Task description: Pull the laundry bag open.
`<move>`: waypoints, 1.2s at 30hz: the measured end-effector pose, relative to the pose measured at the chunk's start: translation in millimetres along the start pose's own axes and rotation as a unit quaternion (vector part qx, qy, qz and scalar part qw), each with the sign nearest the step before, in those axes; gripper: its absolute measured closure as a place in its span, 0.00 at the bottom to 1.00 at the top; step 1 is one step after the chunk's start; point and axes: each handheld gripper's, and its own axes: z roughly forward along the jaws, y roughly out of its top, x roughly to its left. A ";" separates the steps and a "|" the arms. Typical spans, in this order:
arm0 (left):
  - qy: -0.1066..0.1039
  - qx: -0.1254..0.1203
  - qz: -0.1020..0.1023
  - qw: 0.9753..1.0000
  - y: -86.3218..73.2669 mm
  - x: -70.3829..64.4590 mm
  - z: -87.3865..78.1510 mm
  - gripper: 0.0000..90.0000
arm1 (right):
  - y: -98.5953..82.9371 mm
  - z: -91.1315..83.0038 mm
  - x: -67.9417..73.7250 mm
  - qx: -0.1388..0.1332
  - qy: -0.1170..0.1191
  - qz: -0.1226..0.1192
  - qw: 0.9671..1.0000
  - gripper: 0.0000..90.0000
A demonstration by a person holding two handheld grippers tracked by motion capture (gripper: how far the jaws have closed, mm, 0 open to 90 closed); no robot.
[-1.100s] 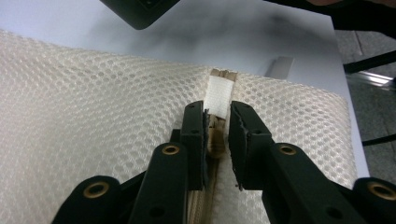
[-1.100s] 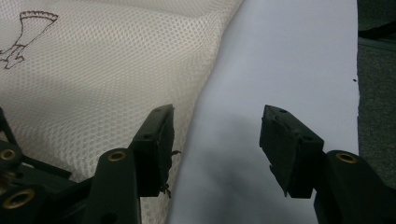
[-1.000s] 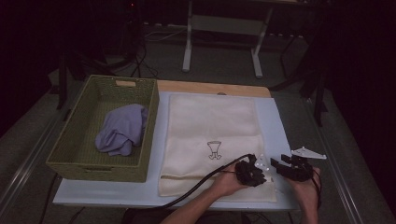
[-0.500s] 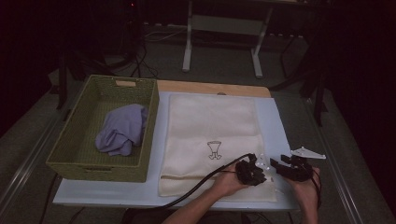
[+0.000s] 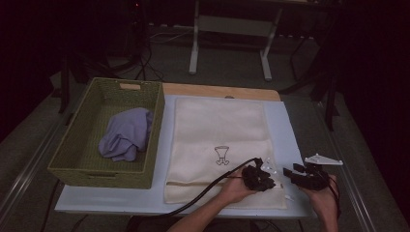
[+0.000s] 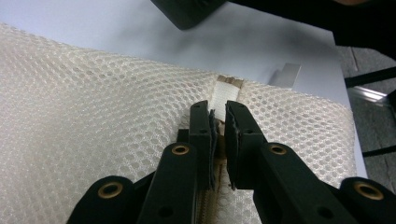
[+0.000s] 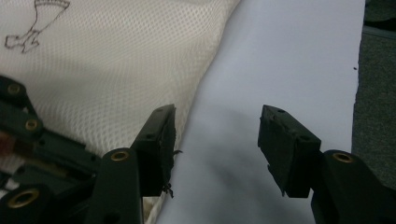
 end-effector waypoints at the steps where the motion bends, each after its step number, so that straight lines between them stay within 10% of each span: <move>1: 0.000 -0.002 -0.003 1.000 -0.2 0.0 -0.6 0.91 | 0.0 0.0 0.0 0.000 0.000 0.000 1.000 0.51; 18: 0.002 -0.027 -0.011 1.000 -1.8 0.0 -5.5 0.92 | -15.4 -11.5 5.4 0.027 0.072 -0.011 0.997 0.49; 36: 0.001 -0.063 -0.026 0.998 -2.8 2.4 -13.3 0.92 | -22.5 -1.9 11.8 0.068 0.147 0.013 0.987 0.39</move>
